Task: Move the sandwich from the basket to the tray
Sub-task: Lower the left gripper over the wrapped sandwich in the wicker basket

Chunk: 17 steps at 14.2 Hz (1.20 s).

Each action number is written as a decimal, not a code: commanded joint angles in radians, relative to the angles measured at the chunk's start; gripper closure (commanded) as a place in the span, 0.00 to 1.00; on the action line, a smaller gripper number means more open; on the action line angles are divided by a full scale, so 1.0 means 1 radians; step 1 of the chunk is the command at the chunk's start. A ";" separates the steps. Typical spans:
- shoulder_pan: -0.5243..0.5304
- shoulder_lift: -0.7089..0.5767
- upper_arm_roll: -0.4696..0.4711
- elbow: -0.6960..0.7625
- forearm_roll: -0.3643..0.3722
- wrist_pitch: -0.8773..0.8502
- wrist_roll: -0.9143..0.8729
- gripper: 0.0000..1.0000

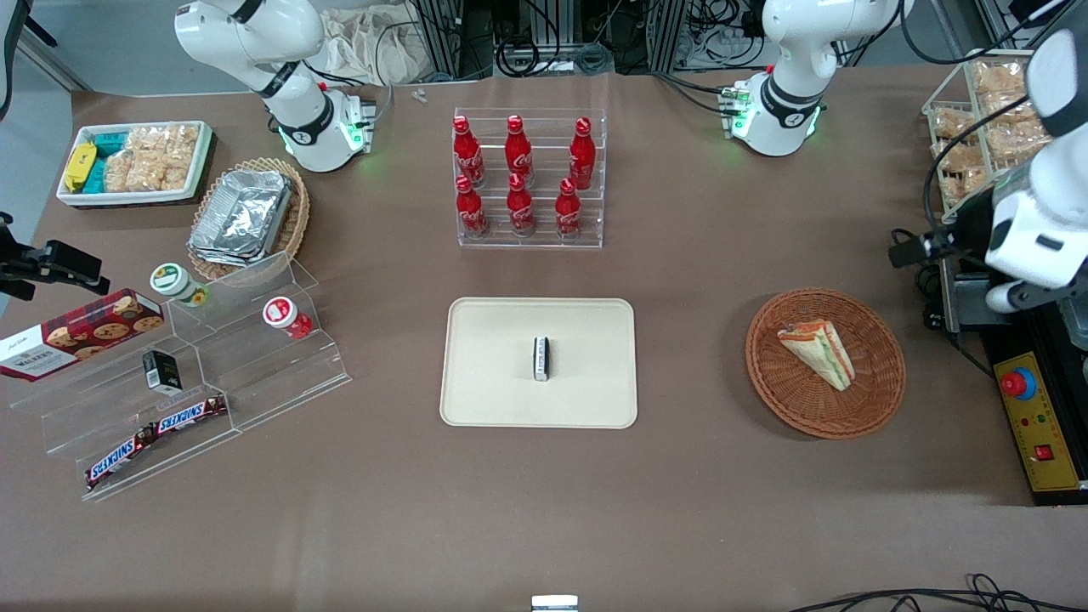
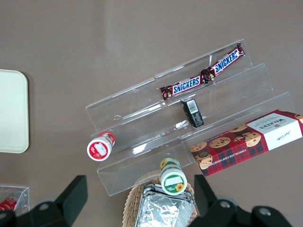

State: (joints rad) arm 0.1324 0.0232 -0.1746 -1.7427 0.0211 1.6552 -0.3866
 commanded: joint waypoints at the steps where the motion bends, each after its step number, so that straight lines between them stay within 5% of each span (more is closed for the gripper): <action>1: 0.009 -0.028 -0.009 -0.176 0.010 0.173 -0.106 0.00; 9: 0.018 0.187 -0.008 -0.298 0.016 0.546 -0.351 0.00; 17: 0.016 0.346 -0.008 -0.347 0.017 0.736 -0.391 0.04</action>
State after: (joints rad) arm 0.1409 0.3536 -0.1747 -2.0710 0.0210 2.3580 -0.7506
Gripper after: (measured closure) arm 0.000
